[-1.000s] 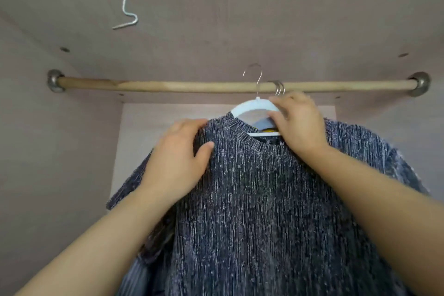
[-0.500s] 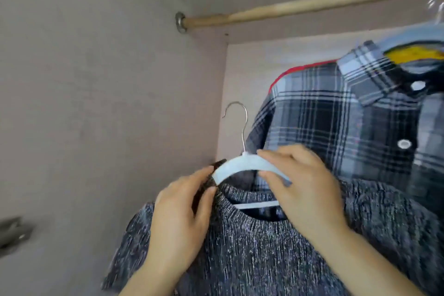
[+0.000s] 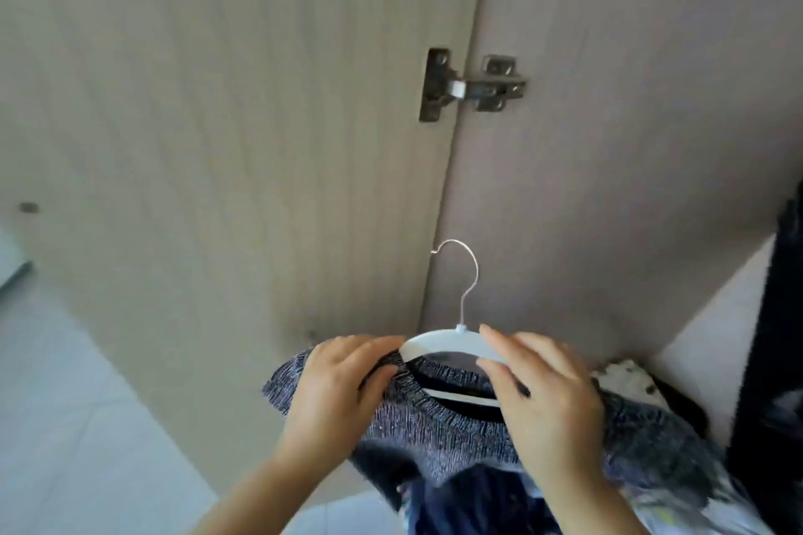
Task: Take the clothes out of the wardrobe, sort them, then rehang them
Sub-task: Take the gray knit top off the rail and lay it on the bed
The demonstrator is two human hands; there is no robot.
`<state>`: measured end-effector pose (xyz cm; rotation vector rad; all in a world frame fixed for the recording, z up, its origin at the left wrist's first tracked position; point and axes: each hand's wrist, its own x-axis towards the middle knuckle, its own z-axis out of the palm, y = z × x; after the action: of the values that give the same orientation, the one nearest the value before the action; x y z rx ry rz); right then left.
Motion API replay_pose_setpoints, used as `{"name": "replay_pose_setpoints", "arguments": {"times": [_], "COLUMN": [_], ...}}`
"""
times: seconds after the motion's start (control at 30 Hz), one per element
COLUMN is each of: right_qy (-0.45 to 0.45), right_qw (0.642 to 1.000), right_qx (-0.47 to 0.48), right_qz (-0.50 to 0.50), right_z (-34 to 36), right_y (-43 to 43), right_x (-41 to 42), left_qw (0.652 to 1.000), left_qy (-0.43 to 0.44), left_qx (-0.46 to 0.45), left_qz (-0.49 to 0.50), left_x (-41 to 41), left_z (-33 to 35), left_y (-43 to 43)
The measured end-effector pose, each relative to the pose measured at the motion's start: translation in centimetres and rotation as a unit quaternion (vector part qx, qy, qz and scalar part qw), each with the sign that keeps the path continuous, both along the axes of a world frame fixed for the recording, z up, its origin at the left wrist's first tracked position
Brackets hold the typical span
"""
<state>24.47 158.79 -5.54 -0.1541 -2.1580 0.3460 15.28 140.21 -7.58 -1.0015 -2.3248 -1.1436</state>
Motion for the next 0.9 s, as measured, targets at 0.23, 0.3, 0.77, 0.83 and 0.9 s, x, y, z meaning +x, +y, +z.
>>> {"name": "replay_pose_setpoints", "arguments": {"times": [0.23,0.3,0.77,0.83,0.9], "right_qy": [-0.009,-0.016,-0.083,-0.088,-0.098], "right_qw": [0.979,0.966,0.861,0.851,0.835], "right_qx": [-0.014,-0.018,-0.054,-0.055,-0.062], "right_qz": [0.202,0.256,0.5,0.515,0.538], "right_z": [-3.3,-3.6,-5.0,-5.0,-4.8], "right_y": [-12.3,-16.3,-45.9,-50.4,-54.7], "right_x": [-6.0,-7.5,-17.5,-19.3,-20.8], "left_qw": [0.978,0.966,0.879,0.866,0.85], "left_qy": [0.018,0.02,0.005,0.014,0.017], "left_qx": [-0.033,-0.029,-0.027,-0.032,-0.036], "left_qz": [0.204,0.256,0.477,0.499,0.525], "left_x": [1.3,1.9,1.1,0.3,-0.2], "left_z": [-1.8,-2.0,-3.4,-3.5,-3.7], "left_y": [-14.8,-18.9,-46.1,-50.2,-53.9]}}
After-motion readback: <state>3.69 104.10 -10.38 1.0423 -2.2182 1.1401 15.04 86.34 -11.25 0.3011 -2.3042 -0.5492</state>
